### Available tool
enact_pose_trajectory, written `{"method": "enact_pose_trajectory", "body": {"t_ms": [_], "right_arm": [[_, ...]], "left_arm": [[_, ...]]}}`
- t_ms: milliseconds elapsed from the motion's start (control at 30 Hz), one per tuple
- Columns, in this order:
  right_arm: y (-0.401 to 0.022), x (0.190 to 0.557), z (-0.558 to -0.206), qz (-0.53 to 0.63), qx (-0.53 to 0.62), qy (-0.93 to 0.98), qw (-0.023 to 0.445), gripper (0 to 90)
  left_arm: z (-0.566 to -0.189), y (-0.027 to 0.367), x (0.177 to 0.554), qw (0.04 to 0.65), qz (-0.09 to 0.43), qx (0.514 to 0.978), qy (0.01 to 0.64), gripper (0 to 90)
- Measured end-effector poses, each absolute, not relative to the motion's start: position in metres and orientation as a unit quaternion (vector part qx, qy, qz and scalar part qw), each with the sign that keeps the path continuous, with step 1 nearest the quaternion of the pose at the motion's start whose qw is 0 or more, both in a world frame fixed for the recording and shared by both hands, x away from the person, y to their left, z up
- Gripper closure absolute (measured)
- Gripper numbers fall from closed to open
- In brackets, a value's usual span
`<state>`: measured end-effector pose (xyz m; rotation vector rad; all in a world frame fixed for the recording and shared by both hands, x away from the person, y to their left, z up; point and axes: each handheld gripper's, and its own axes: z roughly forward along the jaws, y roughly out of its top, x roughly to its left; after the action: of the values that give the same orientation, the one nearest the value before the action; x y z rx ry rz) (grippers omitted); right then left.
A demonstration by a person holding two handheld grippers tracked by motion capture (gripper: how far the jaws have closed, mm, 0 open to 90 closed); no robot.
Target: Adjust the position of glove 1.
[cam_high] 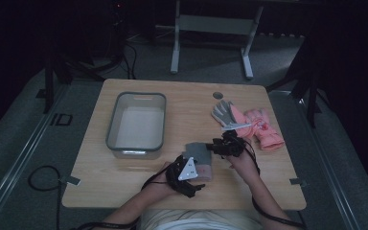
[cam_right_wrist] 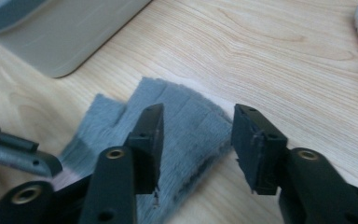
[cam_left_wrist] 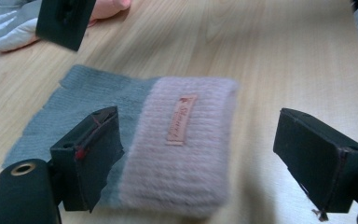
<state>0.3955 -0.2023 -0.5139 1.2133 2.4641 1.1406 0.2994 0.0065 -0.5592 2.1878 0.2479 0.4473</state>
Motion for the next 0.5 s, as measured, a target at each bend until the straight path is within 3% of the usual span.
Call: {"method": "enact_pose_trajectory", "body": {"t_ms": [300, 500], "right_arm": [[-0.194, 0.408, -0.537, 0.358, 0.432, 0.823, 0.086, 43.0], [-0.19, 0.409, -0.547, 0.337, 0.444, 0.827, 0.071, 41.9]], "left_arm": [[-0.571, -0.004, 0.301, 0.395, 0.205, 0.893, 0.069, 20.6], [-0.57, 0.002, 0.31, 0.395, 0.195, 0.895, 0.076, 39.1]]}}
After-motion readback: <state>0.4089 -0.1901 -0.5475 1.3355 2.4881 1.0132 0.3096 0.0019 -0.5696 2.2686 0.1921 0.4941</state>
